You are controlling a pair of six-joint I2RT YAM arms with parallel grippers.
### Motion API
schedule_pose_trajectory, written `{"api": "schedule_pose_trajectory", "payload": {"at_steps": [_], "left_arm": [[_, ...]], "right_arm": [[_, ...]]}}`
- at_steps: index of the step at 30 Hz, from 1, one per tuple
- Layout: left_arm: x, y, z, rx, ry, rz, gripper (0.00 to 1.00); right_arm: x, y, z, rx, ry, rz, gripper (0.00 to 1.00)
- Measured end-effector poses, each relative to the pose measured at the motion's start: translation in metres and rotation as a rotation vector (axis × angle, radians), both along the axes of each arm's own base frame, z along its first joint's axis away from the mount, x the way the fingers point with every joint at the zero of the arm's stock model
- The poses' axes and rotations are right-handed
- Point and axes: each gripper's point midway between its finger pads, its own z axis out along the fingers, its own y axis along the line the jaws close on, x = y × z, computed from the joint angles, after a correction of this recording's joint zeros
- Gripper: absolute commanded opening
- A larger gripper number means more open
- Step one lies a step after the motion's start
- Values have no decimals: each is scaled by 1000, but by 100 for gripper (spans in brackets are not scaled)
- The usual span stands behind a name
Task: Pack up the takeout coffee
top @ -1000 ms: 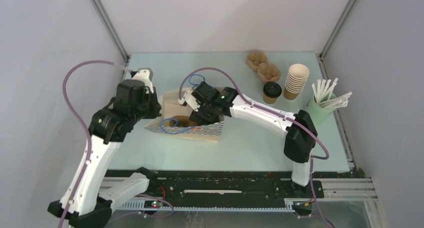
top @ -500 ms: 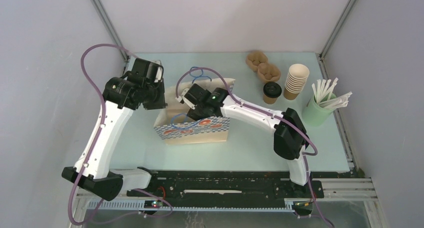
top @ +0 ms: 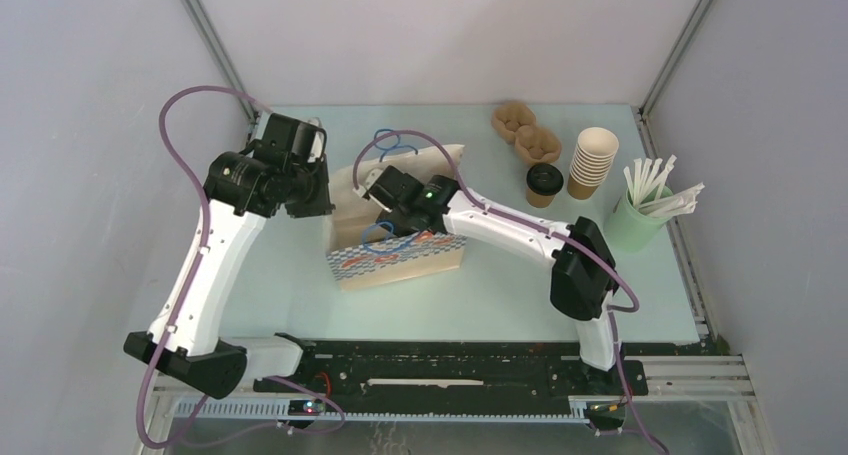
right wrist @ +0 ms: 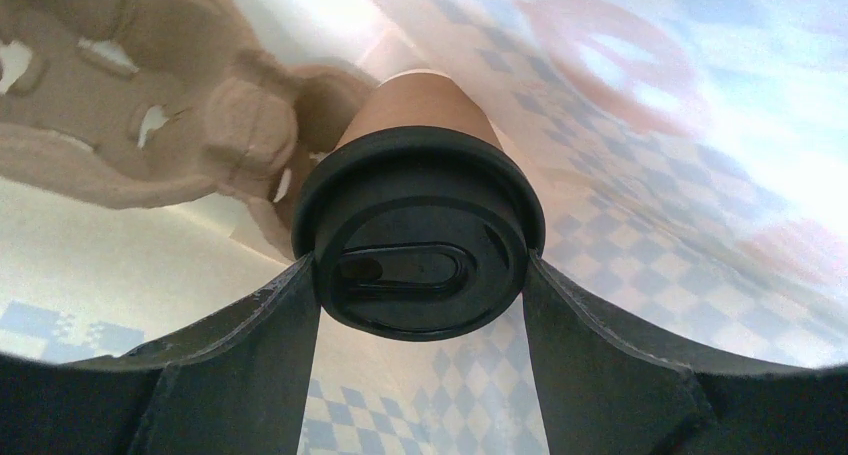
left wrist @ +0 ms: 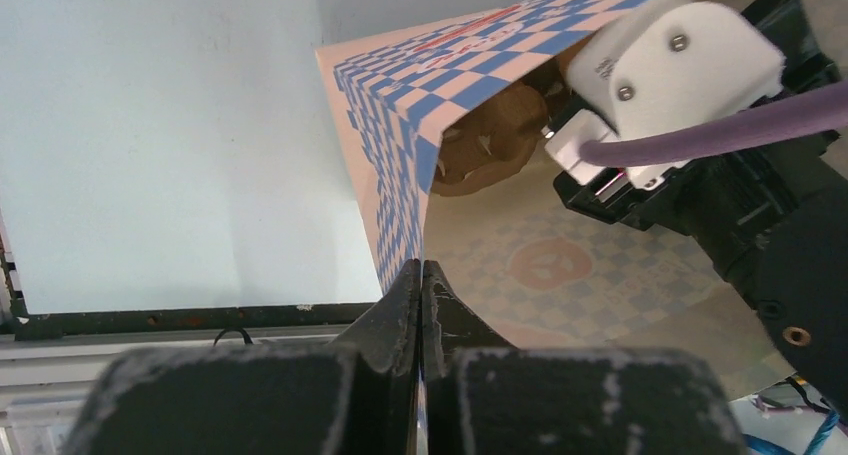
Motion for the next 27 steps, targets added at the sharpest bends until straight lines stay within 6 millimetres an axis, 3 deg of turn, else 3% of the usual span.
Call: {"api": "schedule_pose_trajectory", "payload": {"at_steps": [9,15,19,24,27], "left_arm": [[-10,4,-2,-10,-22,0,2],[-21,6,-11,-22,-31,-6,3],[-25,6,-15,-34,-41,-12,13],[-25,8,-16,-27,-42,-6,33],[-24,11,-18,-7,-37,4,35]], "right_arm": [[13,1,38,76,-113,-36,3],[13,5,48,130,-125,-26,4],[6,8,59,180,-108,4,4],[-4,10,70,218,-82,37,4],[-11,10,73,233,-57,57,3]]}}
